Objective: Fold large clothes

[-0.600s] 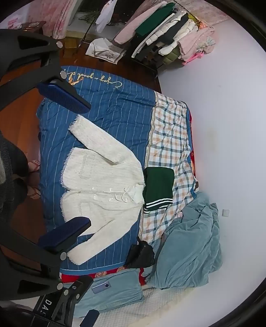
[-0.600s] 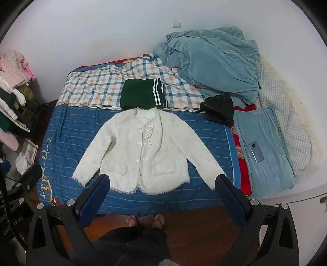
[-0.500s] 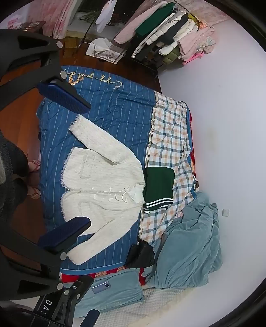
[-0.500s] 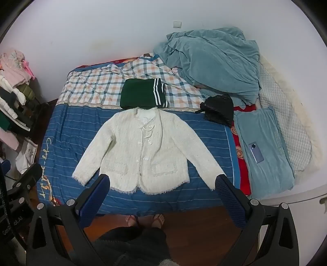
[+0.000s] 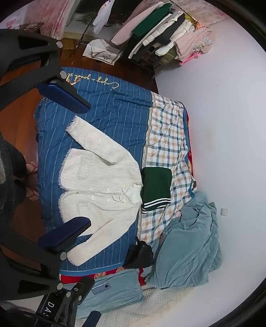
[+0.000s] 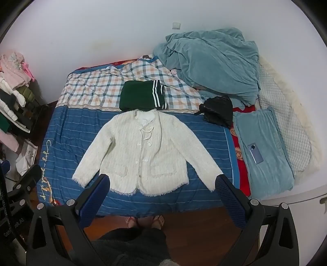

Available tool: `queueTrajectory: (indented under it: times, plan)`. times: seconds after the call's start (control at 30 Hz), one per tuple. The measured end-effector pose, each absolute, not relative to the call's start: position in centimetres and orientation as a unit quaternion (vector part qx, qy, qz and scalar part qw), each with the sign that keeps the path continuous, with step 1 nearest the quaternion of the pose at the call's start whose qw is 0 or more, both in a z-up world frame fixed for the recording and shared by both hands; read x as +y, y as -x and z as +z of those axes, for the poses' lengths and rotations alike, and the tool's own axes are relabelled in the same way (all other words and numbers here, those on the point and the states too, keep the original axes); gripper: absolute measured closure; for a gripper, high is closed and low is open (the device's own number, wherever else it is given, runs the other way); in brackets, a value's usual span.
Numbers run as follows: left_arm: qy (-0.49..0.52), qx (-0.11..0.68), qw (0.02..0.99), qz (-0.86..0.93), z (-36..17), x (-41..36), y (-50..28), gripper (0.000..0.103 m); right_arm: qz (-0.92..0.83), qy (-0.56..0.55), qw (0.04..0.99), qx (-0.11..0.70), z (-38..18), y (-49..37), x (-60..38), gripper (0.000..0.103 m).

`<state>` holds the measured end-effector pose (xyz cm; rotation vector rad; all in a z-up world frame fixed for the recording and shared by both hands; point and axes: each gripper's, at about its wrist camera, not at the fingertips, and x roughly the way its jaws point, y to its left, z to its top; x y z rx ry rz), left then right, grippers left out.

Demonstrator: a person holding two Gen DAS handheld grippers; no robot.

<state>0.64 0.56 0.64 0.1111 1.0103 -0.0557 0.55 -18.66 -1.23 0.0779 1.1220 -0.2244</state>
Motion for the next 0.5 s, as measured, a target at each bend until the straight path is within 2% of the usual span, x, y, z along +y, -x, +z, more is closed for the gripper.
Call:
queueTrajectory:
  times: [0.5]
  plan:
    - [-0.059,0.476,0.877,-0.027,1.4,-0.5,-1.5,0.000,-0.105,-0.035,0.842,0.528,-0.3,-0.6,-19.1,0.000]
